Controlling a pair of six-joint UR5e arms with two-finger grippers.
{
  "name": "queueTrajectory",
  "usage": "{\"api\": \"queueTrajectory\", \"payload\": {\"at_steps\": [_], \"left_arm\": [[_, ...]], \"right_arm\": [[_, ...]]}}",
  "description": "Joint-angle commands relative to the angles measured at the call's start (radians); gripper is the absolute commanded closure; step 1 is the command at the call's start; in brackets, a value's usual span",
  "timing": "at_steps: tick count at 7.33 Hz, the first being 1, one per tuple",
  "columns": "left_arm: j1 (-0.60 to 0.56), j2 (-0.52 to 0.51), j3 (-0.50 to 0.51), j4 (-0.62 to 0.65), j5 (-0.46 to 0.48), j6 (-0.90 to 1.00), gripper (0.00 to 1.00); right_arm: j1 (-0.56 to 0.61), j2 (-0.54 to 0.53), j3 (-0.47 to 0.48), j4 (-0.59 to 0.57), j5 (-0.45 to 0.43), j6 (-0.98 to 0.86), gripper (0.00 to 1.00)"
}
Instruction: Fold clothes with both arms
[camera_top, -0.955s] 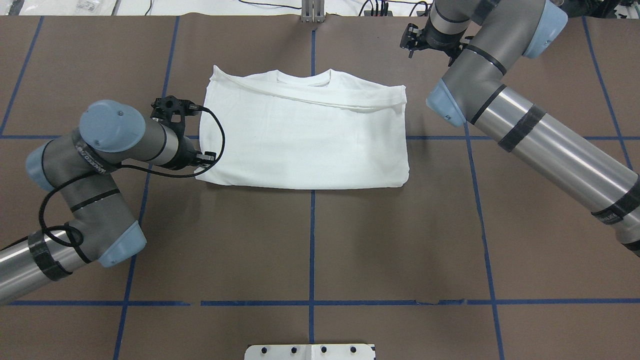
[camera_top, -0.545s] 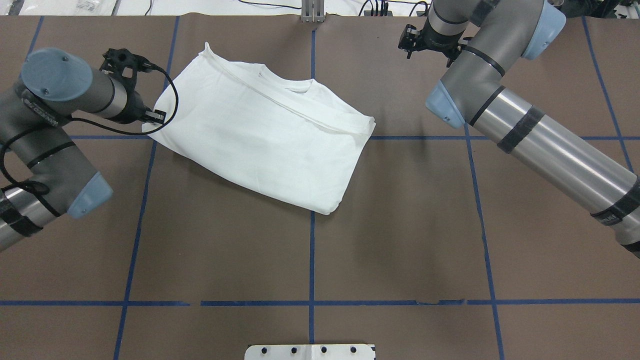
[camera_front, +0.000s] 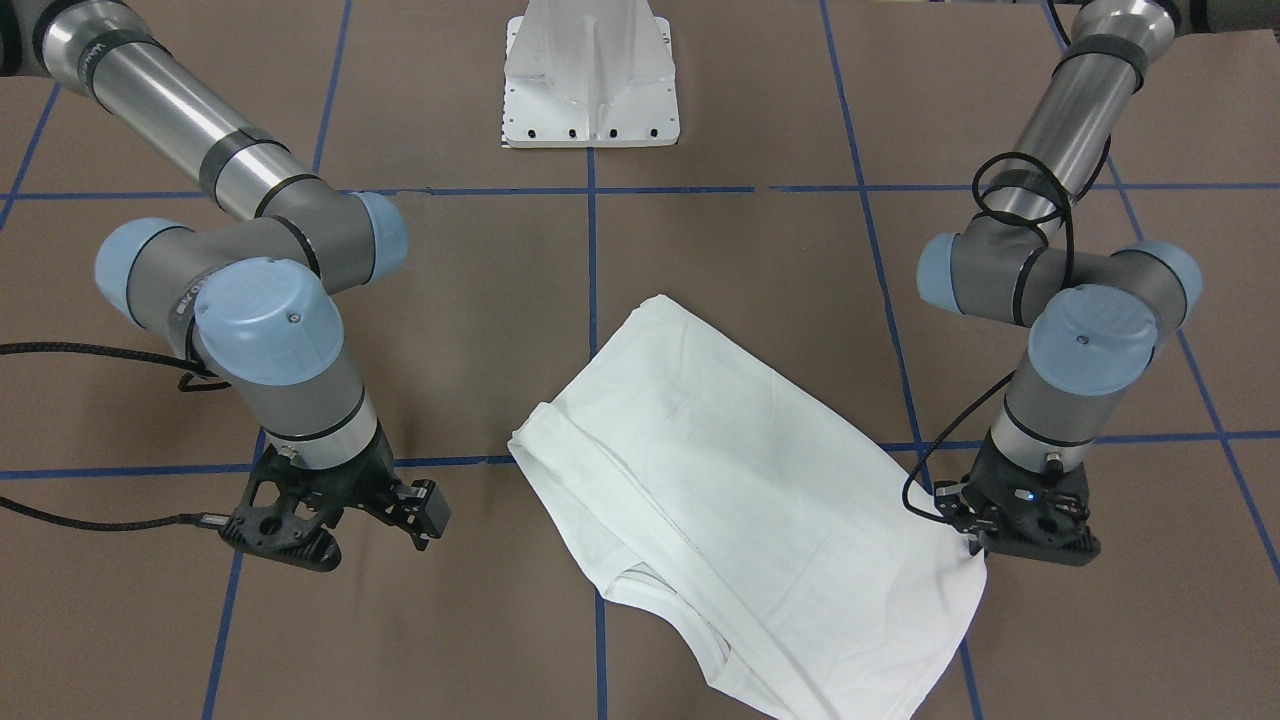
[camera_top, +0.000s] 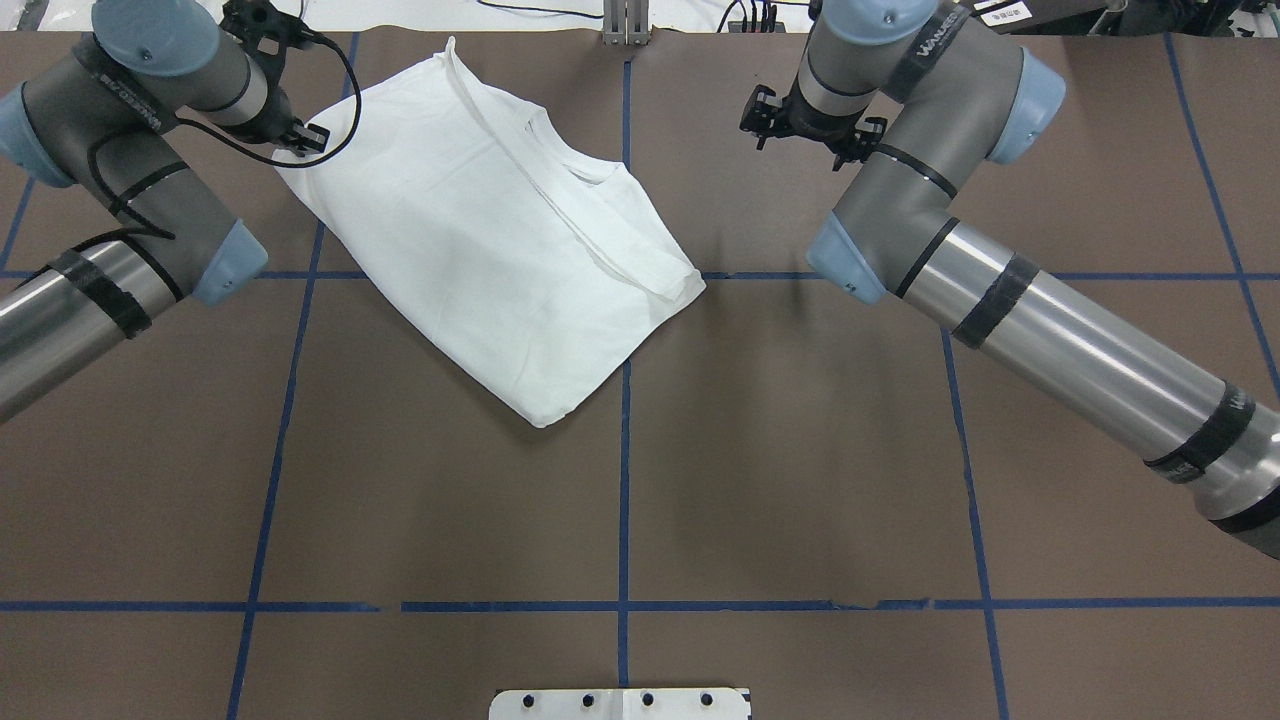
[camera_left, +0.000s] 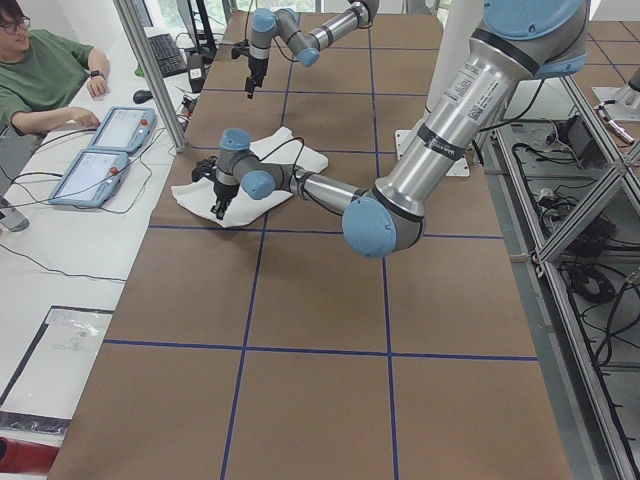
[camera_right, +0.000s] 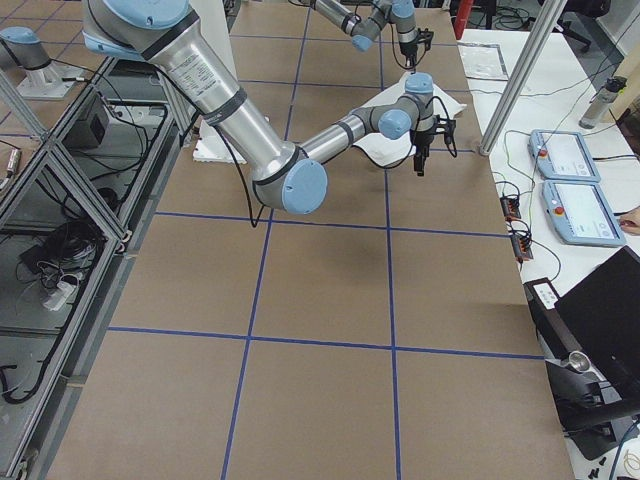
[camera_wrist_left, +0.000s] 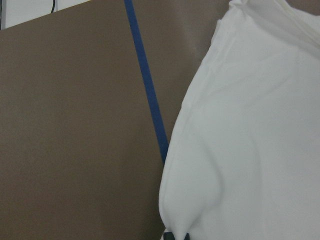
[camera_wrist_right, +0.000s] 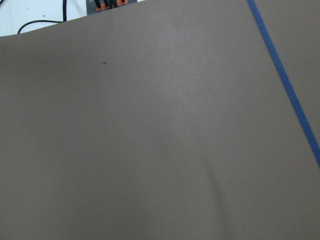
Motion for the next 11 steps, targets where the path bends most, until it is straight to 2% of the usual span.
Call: {"api": "queueTrajectory", "payload": {"at_steps": [1, 2, 3, 4, 5, 6, 7, 9, 11], "left_arm": [[-0.044, -0.023, 0.051, -0.053, -0.042, 0.103, 0.01], [-0.05, -0.019, 0.052, -0.054, -0.126, 0.094, 0.0], [-0.053, -0.007, 0.051, -0.061, -0.171, 0.091, 0.0], [-0.053, 0.008, 0.042, -0.062, -0.172, 0.089, 0.0], [-0.053, 0.011, 0.04, -0.062, -0.173, 0.089, 0.0], [-0.053, 0.013, 0.04, -0.062, -0.173, 0.089, 0.0], [-0.053, 0.014, 0.04, -0.062, -0.173, 0.089, 0.0], [-0.053, 0.014, 0.04, -0.062, -0.173, 0.089, 0.0], [-0.053, 0.014, 0.04, -0.068, -0.173, 0.089, 0.0]], "right_arm": [[-0.081, 0.021, -0.004, 0.058, -0.073, 0.149, 0.0], [-0.118, 0.039, -0.009, 0.064, -0.1, 0.192, 0.01], [-0.144, 0.067, -0.015, 0.061, -0.105, 0.247, 0.12], [-0.175, 0.11, -0.062, 0.064, -0.146, 0.268, 0.25], [-0.198, 0.142, -0.111, 0.066, -0.19, 0.266, 0.3], [-0.201, 0.144, -0.113, 0.066, -0.192, 0.254, 0.4], [-0.204, 0.142, -0.121, 0.069, -0.197, 0.227, 0.42], [-0.207, 0.132, -0.182, 0.183, -0.203, 0.179, 0.43], [-0.207, 0.125, -0.187, 0.189, -0.203, 0.1, 0.43]]}}
